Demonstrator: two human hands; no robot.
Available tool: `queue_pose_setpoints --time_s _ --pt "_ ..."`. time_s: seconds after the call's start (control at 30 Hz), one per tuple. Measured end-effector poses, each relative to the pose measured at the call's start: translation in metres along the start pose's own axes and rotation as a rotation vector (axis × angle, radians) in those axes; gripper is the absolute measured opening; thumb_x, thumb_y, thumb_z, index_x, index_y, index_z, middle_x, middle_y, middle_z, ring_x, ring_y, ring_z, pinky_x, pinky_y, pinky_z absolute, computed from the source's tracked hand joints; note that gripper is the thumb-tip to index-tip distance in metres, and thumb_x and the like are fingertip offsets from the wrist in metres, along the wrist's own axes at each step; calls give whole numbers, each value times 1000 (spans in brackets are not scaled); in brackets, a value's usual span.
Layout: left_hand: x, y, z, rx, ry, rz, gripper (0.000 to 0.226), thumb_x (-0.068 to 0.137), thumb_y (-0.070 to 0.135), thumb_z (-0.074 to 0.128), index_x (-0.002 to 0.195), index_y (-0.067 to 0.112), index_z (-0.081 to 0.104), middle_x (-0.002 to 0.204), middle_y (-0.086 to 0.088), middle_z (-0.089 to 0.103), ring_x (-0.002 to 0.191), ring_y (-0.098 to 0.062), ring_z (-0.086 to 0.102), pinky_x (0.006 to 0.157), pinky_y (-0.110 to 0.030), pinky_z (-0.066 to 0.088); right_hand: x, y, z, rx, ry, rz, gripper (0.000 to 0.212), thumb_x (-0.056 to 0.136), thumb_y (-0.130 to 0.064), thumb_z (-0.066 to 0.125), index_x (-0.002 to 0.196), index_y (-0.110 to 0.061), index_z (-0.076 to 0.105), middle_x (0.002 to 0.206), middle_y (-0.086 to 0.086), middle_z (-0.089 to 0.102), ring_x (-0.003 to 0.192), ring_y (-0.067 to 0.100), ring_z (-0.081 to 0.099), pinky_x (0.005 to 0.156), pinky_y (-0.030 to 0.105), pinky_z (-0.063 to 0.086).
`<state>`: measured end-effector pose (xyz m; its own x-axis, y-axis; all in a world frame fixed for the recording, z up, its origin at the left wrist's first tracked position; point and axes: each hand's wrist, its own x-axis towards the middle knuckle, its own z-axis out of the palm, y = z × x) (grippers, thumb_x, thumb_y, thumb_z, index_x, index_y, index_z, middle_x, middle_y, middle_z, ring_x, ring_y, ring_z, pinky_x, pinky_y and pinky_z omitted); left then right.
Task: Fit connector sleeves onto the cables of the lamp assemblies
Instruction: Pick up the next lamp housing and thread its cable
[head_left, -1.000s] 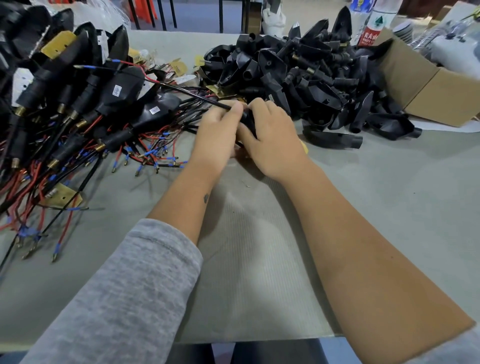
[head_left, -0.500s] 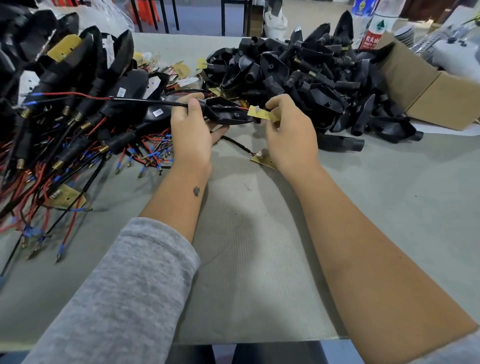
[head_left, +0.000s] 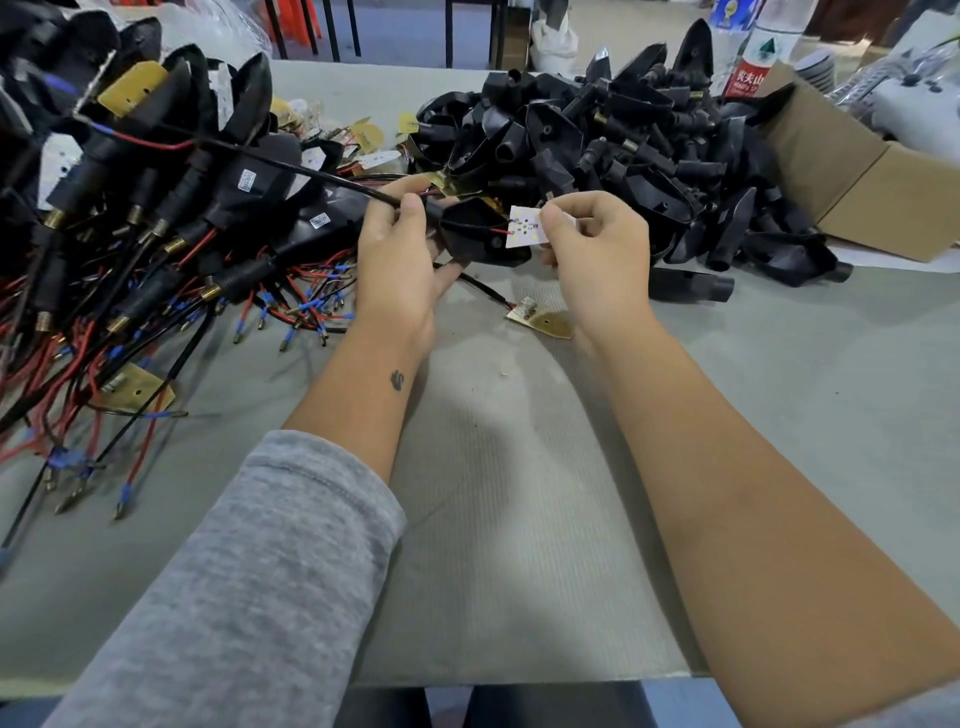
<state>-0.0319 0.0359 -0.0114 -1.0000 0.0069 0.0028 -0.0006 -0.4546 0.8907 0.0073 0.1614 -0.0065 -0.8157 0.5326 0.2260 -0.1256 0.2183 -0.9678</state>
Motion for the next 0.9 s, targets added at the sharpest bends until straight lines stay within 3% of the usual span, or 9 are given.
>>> queue_pose_setpoints --time_s 0.17,0.33,0.5,0.73,0.9 --pt "1 -3 2 -72 -10 -63 22 106 16 35 107 15 57 104 -9 66 102 -26 66 90 -45 56 -2 -2 2 56 -22 31 12 91 -10 62 82 -17 62 77 4 63 57 8 56 61 22 48" --pt "1 -2 1 -108 63 -45 21 106 20 37 104 16 58 107 -9 65 107 -27 66 93 -46 55 -6 -5 6 46 -62 -41 12 88 -6 64 80 -14 61 66 2 62 57 9 55 60 25 48" --pt "2 -4 -1 -68 126 -18 18 104 25 45 97 21 61 96 3 68 107 -20 67 87 -39 56 -7 -4 9 -21 -67 -122 15 86 -6 65 77 -15 59 69 6 63 64 17 57 69 40 53" --pt "3 -7 -1 -33 222 22 21 100 25 54 80 18 59 74 6 61 83 -10 61 68 -29 58 -9 -1 11 -49 -67 -309 16 86 1 63 78 -12 57 72 -8 58 67 3 53 68 21 48" --pt "1 -4 1 -144 203 -8 24 102 20 49 80 11 52 86 -6 61 103 -28 67 82 -42 59 -9 -2 13 -82 -139 -275 24 92 -2 56 80 -22 50 76 -9 53 68 0 46 67 15 41"
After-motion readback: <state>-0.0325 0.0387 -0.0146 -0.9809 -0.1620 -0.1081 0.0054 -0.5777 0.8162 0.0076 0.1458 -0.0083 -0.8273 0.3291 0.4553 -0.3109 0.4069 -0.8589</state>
